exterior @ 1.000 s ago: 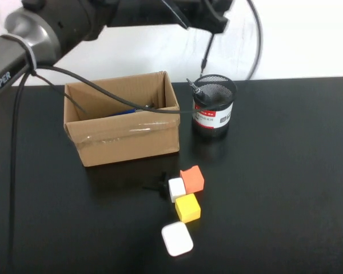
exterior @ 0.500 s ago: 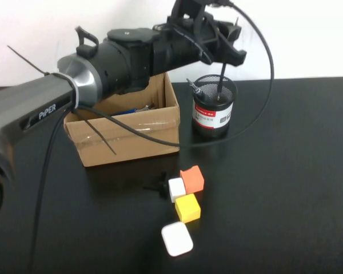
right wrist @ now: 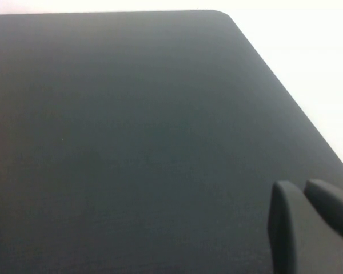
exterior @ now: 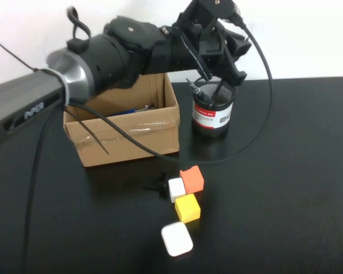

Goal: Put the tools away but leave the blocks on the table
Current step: Place the long Screwdriver into the round holder

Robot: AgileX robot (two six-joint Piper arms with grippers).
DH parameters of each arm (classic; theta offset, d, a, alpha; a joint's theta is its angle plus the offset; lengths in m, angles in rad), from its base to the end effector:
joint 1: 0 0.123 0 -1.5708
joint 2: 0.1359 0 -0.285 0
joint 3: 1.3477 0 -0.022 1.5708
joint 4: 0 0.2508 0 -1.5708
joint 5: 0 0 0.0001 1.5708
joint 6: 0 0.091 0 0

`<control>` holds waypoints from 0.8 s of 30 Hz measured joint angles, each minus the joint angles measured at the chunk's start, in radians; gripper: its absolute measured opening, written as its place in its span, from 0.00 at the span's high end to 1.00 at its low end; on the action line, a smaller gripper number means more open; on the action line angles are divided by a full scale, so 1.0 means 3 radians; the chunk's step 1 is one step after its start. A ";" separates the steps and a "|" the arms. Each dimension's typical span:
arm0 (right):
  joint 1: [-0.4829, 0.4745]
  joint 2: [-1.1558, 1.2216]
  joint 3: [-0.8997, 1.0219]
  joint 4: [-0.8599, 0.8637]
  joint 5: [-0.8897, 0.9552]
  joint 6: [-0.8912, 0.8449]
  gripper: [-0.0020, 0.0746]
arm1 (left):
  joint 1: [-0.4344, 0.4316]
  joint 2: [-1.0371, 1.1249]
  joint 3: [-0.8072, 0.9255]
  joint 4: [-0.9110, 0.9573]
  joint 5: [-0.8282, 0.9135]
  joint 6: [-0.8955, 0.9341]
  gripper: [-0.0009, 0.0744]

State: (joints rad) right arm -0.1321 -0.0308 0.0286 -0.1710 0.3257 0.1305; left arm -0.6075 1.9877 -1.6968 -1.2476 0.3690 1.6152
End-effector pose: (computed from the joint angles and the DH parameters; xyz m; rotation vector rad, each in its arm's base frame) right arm 0.0517 -0.0119 0.1762 0.1295 1.8007 -0.1659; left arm 0.3769 -0.3000 0.3090 1.1132 1.5455 -0.4789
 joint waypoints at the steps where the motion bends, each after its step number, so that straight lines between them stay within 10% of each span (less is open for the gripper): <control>1: 0.0000 0.0000 0.0000 0.0000 0.0000 0.0000 0.99 | 0.0000 -0.0033 0.0000 0.0170 0.0034 -0.0115 0.93; 24: 0.0000 0.0000 0.0000 0.0000 0.0000 0.0000 0.99 | 0.0058 -0.0532 0.0000 0.0773 0.0737 -0.1344 0.93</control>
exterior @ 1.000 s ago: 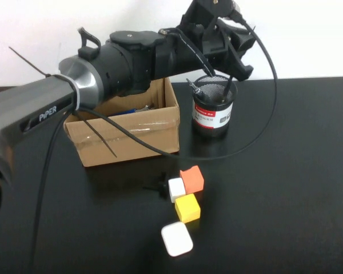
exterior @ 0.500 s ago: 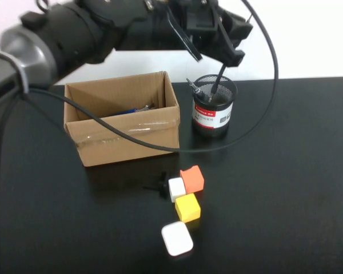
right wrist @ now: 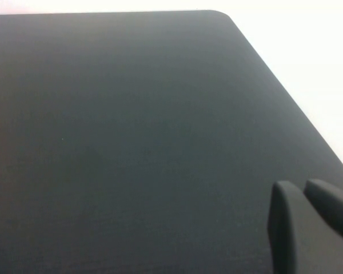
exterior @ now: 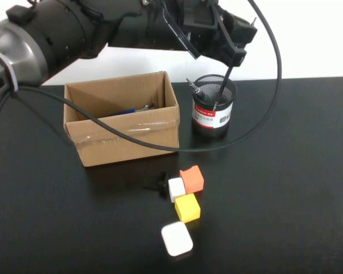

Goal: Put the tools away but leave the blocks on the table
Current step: Place the long Screwdriver into the round holder

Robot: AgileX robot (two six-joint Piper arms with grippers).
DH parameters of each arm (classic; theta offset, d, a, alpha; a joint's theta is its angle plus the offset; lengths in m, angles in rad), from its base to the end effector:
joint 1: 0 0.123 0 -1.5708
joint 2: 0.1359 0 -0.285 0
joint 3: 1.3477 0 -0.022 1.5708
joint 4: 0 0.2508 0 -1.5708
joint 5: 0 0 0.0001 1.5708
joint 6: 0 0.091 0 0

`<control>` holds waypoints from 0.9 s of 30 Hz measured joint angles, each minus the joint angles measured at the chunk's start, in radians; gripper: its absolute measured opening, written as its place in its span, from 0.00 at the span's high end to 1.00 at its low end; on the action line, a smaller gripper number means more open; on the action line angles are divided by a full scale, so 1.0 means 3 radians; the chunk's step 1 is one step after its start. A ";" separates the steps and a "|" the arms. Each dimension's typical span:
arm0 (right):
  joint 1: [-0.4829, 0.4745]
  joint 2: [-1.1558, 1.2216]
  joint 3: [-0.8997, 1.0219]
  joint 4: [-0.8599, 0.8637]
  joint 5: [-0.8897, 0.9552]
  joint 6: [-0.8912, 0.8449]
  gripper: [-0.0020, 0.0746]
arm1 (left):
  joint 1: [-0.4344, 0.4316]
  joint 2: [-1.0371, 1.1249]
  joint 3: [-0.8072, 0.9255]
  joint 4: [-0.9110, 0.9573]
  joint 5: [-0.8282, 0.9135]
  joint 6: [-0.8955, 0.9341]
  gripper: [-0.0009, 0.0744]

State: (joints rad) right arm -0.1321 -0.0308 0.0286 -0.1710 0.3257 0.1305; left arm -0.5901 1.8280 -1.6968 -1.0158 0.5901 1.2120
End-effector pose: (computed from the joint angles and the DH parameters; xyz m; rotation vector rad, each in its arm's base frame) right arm 0.0517 -0.0119 0.1762 0.1295 1.8007 -0.1659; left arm 0.3375 -0.2779 0.3672 1.1178 1.6189 -0.6826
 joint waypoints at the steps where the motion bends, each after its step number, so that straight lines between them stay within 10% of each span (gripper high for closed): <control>1: 0.0000 0.0000 0.0000 0.0000 0.0000 0.0000 0.99 | 0.0000 0.0000 0.0000 0.0065 -0.0010 -0.0077 0.93; 27: 0.0000 0.0000 0.0000 0.0000 0.0000 0.0000 0.99 | -0.0207 -0.0200 0.0648 0.5751 -0.2494 -0.6409 0.93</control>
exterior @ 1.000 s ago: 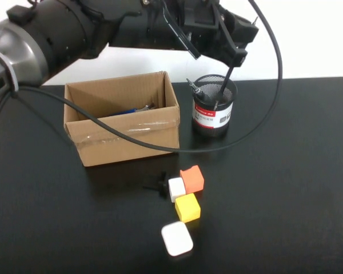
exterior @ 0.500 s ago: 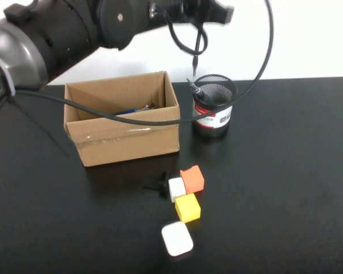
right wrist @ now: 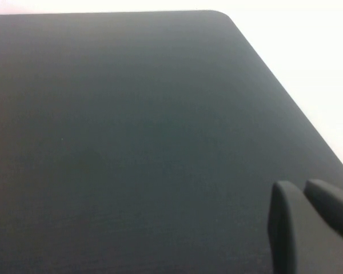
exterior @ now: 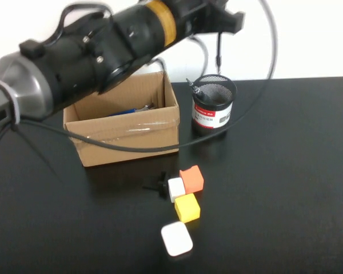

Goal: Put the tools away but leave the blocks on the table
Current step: Place the long Screwdriver into the round holder

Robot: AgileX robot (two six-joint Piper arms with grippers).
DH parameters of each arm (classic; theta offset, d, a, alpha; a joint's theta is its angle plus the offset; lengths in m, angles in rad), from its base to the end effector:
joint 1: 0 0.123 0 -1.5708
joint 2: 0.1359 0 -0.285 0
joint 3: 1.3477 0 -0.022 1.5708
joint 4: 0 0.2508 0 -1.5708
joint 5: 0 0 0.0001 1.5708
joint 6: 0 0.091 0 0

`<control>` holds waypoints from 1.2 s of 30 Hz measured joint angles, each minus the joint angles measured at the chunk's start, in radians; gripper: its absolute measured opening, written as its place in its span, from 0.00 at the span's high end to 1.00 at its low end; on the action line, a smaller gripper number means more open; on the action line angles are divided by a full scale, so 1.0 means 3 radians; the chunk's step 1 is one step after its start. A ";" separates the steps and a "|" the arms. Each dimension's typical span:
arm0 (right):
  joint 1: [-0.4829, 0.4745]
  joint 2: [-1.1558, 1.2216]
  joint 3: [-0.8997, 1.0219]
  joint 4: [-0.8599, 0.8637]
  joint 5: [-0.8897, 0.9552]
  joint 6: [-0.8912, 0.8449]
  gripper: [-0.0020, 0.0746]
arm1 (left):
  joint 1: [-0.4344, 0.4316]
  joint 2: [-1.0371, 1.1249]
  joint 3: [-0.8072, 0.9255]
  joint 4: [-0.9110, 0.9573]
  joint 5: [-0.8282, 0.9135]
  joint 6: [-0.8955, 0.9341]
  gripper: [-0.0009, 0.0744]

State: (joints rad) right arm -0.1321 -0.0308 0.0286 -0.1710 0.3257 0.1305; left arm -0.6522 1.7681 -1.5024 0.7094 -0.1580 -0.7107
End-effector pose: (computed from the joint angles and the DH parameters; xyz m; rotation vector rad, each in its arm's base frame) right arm 0.0517 -0.0119 0.1762 0.1295 1.8007 -0.1659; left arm 0.3395 -0.2710 0.3641 0.6020 1.5484 -0.5877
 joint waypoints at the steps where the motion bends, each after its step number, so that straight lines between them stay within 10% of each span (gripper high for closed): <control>1: 0.0000 0.0000 0.0000 0.0000 0.0000 0.0000 0.99 | 0.0058 0.0000 0.0087 0.0033 -0.0095 -0.0069 0.93; 13: 0.0000 0.0000 0.0000 0.0000 0.0000 0.0000 0.99 | 0.0212 0.0041 0.0372 0.0097 -0.0629 -0.0022 0.93; 24: 0.0000 0.0000 0.0000 0.0000 0.0000 0.0000 0.99 | 0.0212 0.0297 0.0411 -0.1416 -0.0635 0.1444 0.93; 36: 0.0000 0.0000 0.0000 0.0000 0.0000 0.0000 0.99 | 0.0212 0.0669 0.0338 -0.1160 -0.1451 0.1476 0.93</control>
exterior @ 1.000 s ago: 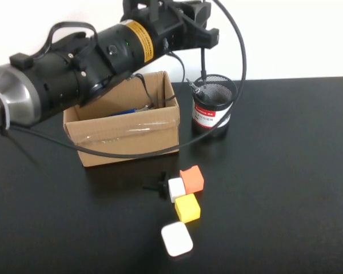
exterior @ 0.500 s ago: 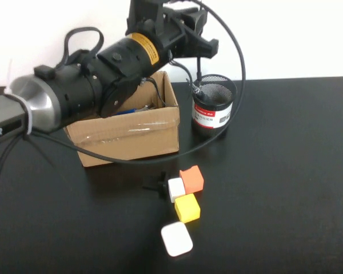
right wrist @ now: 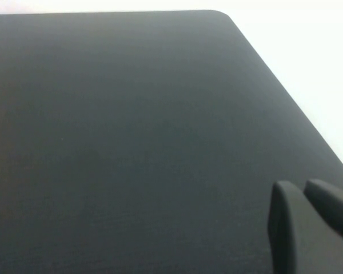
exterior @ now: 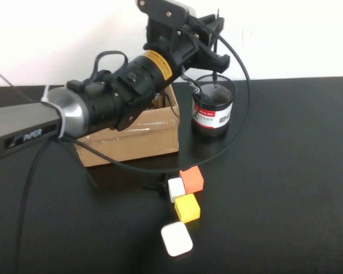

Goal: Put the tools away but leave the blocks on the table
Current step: Place the long Screwdriver into the round holder

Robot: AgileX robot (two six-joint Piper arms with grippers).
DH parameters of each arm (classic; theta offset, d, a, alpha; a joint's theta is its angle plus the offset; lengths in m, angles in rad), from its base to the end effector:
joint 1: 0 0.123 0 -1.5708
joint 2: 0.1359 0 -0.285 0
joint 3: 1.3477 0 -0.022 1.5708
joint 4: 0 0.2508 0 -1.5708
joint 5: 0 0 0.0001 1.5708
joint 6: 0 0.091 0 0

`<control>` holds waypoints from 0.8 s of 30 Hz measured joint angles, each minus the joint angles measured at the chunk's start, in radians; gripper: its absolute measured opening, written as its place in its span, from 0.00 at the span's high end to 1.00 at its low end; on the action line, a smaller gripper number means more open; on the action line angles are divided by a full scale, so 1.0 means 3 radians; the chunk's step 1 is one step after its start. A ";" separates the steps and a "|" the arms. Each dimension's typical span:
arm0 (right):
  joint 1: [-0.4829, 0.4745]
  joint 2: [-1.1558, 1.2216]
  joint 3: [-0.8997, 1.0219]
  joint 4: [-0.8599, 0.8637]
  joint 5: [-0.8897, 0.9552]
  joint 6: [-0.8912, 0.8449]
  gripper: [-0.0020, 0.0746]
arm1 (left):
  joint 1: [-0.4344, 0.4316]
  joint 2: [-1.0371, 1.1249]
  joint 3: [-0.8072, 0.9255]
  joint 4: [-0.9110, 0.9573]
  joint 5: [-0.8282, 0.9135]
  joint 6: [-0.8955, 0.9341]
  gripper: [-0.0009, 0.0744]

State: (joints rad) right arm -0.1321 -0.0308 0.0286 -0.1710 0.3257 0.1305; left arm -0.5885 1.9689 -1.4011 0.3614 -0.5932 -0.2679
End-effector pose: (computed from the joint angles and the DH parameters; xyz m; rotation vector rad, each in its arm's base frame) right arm 0.0517 -0.0119 0.1762 0.1295 1.8007 -0.1659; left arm 0.3781 -0.2739 0.2791 0.6195 1.3869 -0.5923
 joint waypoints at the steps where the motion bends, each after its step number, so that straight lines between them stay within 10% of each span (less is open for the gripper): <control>1: 0.0000 0.0000 0.0000 0.0000 0.0000 0.0000 0.99 | 0.0000 0.0052 -0.0051 0.0050 -0.0034 0.0000 0.93; 7: 0.0000 0.0000 0.0000 0.0000 0.0000 0.0000 0.99 | 0.0000 0.0335 -0.0324 0.0105 -0.0054 -0.0004 0.90; 16: 0.0000 0.0000 0.0000 0.0000 0.0000 0.0000 0.99 | 0.0000 0.0548 -0.0584 0.0107 0.0105 0.0065 0.57; 24: 0.0000 0.0000 0.0000 0.0000 0.0000 0.0000 0.99 | -0.0020 0.0149 -0.0591 0.0403 0.0717 -0.0356 0.72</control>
State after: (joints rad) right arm -0.1321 -0.0308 0.0286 -0.1710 0.3257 0.1305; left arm -0.5944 2.0137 -1.5782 0.4823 -0.3780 -0.3749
